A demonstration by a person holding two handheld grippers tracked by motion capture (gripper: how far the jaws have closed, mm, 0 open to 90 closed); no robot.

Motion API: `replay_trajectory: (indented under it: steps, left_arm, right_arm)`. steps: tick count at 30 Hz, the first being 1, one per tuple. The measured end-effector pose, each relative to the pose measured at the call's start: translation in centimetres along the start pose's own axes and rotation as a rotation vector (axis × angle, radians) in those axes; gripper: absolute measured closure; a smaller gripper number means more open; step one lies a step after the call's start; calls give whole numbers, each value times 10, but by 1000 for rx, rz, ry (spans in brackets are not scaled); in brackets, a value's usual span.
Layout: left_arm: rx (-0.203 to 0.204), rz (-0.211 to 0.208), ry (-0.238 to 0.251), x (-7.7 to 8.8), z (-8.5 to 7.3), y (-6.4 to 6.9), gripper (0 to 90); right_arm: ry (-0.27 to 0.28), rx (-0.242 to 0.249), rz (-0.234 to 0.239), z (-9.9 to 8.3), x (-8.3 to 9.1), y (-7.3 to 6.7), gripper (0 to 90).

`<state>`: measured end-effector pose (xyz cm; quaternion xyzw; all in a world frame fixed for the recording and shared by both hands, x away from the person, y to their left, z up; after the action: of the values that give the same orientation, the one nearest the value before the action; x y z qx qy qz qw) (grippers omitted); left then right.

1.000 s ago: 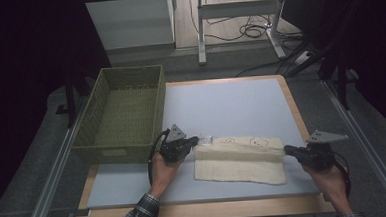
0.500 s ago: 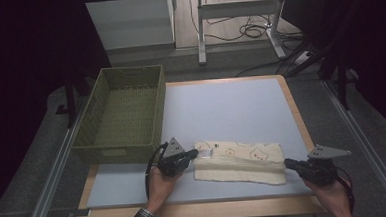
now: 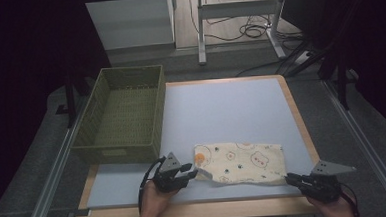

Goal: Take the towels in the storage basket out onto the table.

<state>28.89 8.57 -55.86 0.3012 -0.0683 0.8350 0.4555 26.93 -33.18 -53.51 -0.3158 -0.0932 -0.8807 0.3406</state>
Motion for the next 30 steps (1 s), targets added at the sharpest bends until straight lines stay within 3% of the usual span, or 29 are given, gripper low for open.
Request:
replay_trajectory:
  steps: [4,9,12,15,19,25,28,29,30]
  left_arm:
    - [8,23,-20,13,-6,-2,529]
    - [49,50,-15,17,-1,-14,572]
    - [68,39,-1,7,12,-21,630]
    - [63,60,-14,-6,24,-28,667]
    - [95,66,-40,-31,38,-42,656]
    - [125,93,-66,-49,43,-52,589]
    - [121,102,-78,-55,45,-53,683]
    - [114,101,-80,-56,46,-52,751]
    - [104,98,-75,-56,48,-51,886]
  right_arm:
    - [6,1,-13,0,7,1,749]
    - [8,-6,-45,5,8,8,740]
    - [19,-6,-55,13,1,14,742]
    - [27,-11,-67,24,-9,23,742]
    - [29,-28,-97,43,-27,40,716]
    - [25,-59,-101,52,-44,50,633]
    - [-17,-44,-138,52,-56,53,632]
    - [-31,-41,-145,51,-60,54,684]
    - [-52,-42,-147,49,-65,54,826]
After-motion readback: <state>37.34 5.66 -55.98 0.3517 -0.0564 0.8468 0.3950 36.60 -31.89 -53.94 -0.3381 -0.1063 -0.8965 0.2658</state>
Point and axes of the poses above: each handheld gripper's, and its own axes: x roughly backward along the jaws, z roughly out of its top, y roughly to its right, the point moved 4 cm from there along -x, roughly forward along the jaws, and after that the axes turned 4 degrees about -z, right-handed, at the moved point
